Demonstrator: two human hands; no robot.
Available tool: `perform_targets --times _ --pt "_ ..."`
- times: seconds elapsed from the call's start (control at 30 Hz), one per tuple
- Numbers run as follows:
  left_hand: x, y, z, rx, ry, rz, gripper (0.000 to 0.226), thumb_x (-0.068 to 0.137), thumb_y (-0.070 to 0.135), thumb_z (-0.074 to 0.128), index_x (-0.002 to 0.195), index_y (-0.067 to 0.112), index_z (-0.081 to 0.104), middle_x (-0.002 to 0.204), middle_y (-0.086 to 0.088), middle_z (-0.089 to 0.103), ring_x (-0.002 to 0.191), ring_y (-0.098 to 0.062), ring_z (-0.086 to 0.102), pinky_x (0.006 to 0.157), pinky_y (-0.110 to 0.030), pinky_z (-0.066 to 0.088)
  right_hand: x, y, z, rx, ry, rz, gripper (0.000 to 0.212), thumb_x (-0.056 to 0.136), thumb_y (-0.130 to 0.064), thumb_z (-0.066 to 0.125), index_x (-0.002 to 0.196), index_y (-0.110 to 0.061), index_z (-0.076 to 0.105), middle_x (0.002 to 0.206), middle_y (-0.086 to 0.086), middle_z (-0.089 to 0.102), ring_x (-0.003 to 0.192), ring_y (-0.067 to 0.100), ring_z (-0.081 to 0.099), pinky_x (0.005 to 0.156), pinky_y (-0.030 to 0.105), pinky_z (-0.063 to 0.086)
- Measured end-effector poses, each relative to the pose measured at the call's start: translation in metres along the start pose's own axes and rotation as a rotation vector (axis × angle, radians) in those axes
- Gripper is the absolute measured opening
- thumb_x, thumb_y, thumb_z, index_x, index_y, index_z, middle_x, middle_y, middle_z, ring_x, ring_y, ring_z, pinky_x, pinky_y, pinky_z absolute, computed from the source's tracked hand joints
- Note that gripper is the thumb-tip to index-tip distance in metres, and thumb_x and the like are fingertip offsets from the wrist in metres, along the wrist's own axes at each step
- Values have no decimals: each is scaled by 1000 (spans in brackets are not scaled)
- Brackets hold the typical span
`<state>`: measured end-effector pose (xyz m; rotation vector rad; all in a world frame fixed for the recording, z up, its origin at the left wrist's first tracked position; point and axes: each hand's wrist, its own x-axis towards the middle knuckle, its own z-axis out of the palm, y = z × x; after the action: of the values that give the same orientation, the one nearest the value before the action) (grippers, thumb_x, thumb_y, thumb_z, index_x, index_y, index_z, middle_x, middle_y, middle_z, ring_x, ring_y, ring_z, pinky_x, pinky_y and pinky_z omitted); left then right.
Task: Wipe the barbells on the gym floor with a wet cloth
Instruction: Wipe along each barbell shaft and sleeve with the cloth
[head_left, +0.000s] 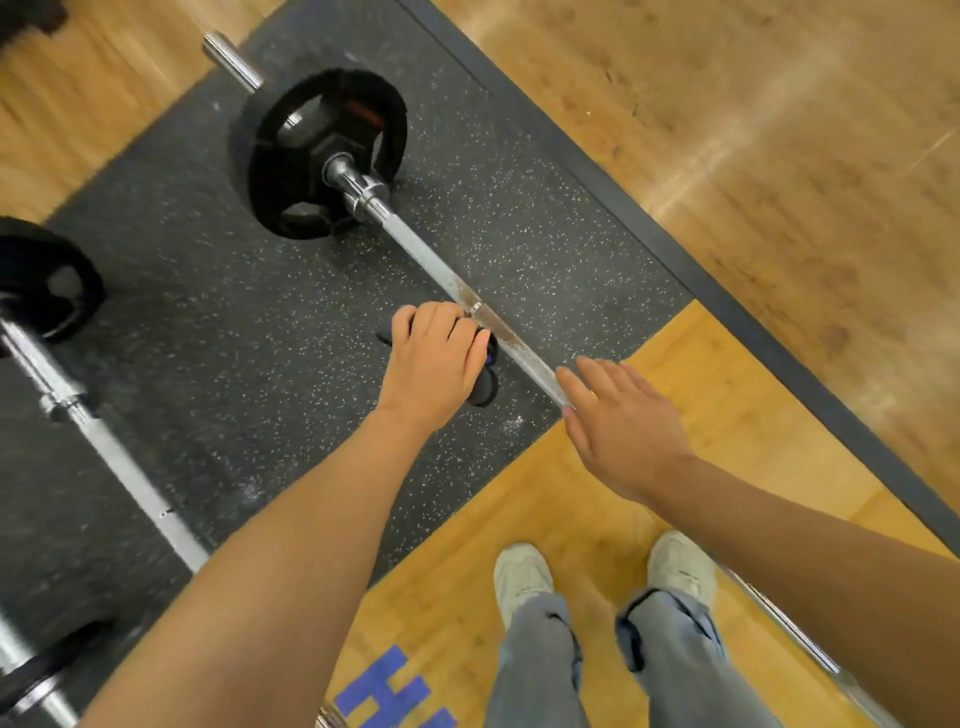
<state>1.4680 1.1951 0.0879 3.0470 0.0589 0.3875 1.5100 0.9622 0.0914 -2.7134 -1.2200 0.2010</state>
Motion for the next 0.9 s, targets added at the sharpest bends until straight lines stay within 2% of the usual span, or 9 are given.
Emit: perform_targets --times 0.1,0.17,0.3,0.4,0.47,0.57,0.8,0.9 --pt "7 -8 -21 34 22 43 37 101 26 39 83 7 66 87 -9 63 82 -30 62 85 -40 33 12 -14 -17 5 -39 0 44 97 -30 33 121 -7 62 117 13 63 101 35 63 94 47 52" --pt "11 -15 -26 57 55 66 44 105 26 34 82 8 66 86 -8 62 82 -30 63 84 -39 33 21 -21 -21 16 -47 -6 48 96 -31 29 122 -7 61 116 13 63 101 35 62 95 47 51" --pt "19 -26 -24 91 57 74 45 107 28 33 83 8 66 88 -8 63 84 -30 64 84 -39 34 41 -27 -15 56 -37 13 44 97 -29 32 122 -6 61 113 13 65 100 34 64 94 47 52" --pt "30 -28 -18 85 51 41 36 102 26 42 84 7 67 89 -9 64 84 -30 65 83 -39 34 58 -26 1 63 -35 19 38 94 -25 52 123 -4 62 117 17 66 103 36 65 96 48 52" --pt "34 -28 -8 80 52 36 33 99 26 45 85 6 67 89 -10 64 83 -30 65 81 -39 33 68 -26 12 46 -38 21 41 89 -23 65 125 -3 64 121 18 65 107 36 66 96 49 53" --pt "36 -35 17 63 48 47 33 99 26 45 85 6 67 89 -9 64 83 -30 65 79 -39 33 80 -22 34 9 -31 13 47 85 -24 72 128 -5 63 127 18 63 111 35 64 98 48 51" --pt "30 -67 107 5 89 25 35 100 27 43 87 7 68 91 -8 65 84 -30 64 80 -38 33 103 -12 107 -56 -88 20 50 95 -28 57 140 -7 53 144 17 53 128 33 55 109 49 42" --pt "31 -80 146 -20 129 23 33 99 26 45 86 7 68 91 -9 65 85 -29 64 79 -38 33 113 -12 142 -62 -88 37 51 99 -31 37 141 -6 51 144 17 52 128 33 54 109 50 42"
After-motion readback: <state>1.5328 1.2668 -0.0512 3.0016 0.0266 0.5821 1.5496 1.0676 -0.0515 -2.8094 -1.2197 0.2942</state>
